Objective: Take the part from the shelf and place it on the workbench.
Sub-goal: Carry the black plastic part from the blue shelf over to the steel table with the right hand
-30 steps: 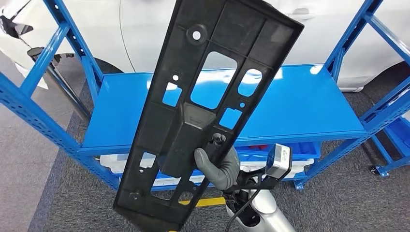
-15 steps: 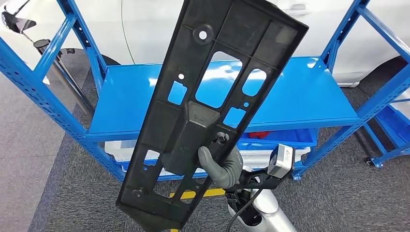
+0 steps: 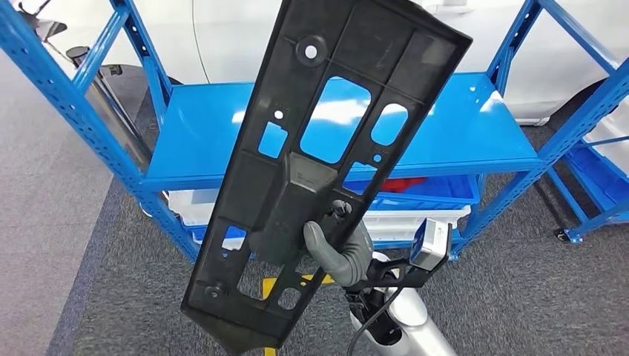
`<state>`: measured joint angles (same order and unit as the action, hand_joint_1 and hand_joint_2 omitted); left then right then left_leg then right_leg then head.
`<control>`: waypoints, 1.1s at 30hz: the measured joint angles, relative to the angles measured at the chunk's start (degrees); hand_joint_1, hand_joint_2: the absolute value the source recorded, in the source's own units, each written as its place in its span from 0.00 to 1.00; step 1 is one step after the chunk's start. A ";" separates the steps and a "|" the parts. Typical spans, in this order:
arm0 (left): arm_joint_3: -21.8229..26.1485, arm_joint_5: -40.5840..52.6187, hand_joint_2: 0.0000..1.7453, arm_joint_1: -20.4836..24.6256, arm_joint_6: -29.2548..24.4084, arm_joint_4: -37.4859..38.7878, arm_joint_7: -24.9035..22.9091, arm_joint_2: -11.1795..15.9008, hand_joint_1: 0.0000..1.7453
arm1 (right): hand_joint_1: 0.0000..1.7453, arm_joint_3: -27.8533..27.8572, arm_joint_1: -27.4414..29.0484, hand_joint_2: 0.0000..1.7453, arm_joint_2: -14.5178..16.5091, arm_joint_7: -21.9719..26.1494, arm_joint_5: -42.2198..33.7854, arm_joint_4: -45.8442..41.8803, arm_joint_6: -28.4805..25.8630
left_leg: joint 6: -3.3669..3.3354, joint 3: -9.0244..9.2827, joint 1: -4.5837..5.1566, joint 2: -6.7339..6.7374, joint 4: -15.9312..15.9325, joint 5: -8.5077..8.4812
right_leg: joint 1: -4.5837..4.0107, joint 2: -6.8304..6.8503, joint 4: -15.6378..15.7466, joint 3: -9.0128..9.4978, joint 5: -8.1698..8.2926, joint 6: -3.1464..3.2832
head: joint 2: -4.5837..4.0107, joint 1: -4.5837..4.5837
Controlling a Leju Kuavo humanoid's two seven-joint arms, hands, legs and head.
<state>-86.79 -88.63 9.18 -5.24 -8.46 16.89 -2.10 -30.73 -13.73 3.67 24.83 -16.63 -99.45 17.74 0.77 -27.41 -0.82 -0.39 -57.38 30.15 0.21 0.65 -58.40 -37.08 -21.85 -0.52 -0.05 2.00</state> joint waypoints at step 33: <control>-0.13 0.15 1.00 -0.28 -0.07 0.00 0.98 -0.29 0.00 | 0.85 0.54 2.12 1.00 -0.46 0.75 0.70 -0.46 -0.57 | -1.69 1.12 0.70 0.50 1.88 -0.38 | -0.42 -0.05 0.14 -0.92 0.45 0.02 | 0.00 0.01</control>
<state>-86.92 -88.48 8.90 -5.30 -8.46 17.87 -2.39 -30.19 -11.60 3.21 25.58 -15.93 -99.91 17.17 -0.91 -26.29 -0.12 0.11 -55.49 29.78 -0.21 0.60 -58.26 -38.01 -21.40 -0.49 -0.05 2.01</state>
